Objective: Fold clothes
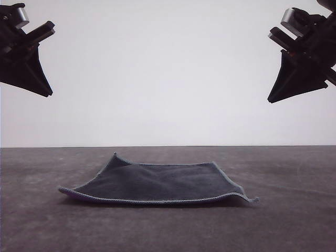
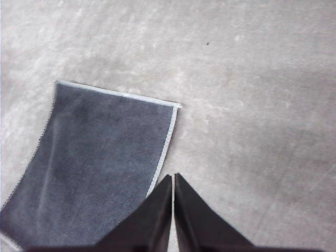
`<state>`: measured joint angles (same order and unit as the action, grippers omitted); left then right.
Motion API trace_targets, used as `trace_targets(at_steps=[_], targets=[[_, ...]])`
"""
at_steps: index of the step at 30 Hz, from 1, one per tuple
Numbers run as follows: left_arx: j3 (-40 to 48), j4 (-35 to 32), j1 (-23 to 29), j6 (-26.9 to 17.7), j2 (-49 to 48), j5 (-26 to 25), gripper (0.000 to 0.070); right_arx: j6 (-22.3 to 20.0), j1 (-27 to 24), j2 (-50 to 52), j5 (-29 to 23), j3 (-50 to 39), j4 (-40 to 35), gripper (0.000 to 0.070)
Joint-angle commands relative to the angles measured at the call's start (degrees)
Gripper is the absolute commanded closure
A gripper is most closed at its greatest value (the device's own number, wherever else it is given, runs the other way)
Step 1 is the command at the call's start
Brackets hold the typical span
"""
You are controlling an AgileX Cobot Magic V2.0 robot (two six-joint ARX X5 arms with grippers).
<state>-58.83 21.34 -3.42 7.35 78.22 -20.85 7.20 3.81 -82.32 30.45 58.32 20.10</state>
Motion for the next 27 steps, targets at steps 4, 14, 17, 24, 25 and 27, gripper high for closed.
trace_targets(at_steps=[4, 14, 17, 24, 25, 27], targets=[[-1.03, 0.13, -0.09, -0.92, 0.85, -0.21, 0.0415, -0.78, 0.17, -0.83, 0.0, 0.75, 0.57, 0.0116], [-1.02, 1.32, -0.24, -0.64, 1.45, -4.33, 0.0389, -0.78, 0.25, -0.84, 1.59, 0.75, 0.43, 0.0089], [-1.03, -0.15, -0.72, -0.19, 3.46, -6.96, 0.0392, -0.05, 0.86, -1.39, 3.03, 0.76, -1.79, 0.009], [-3.24, -4.9, -1.94, 2.23, 13.87, -11.27, 0.0391, 2.38, 2.31, -7.39, 5.75, 1.86, -6.41, 0.009], [-4.22, -5.47, -2.26, 2.34, 15.93, -11.58, 0.0391, 2.75, 2.48, -8.94, 6.18, 2.12, -7.29, 0.009], [-6.15, -6.46, -2.9, 2.37, 19.56, -12.23, 0.0391, 3.39, 2.77, -12.3, 7.32, 2.95, -9.06, 0.009]])
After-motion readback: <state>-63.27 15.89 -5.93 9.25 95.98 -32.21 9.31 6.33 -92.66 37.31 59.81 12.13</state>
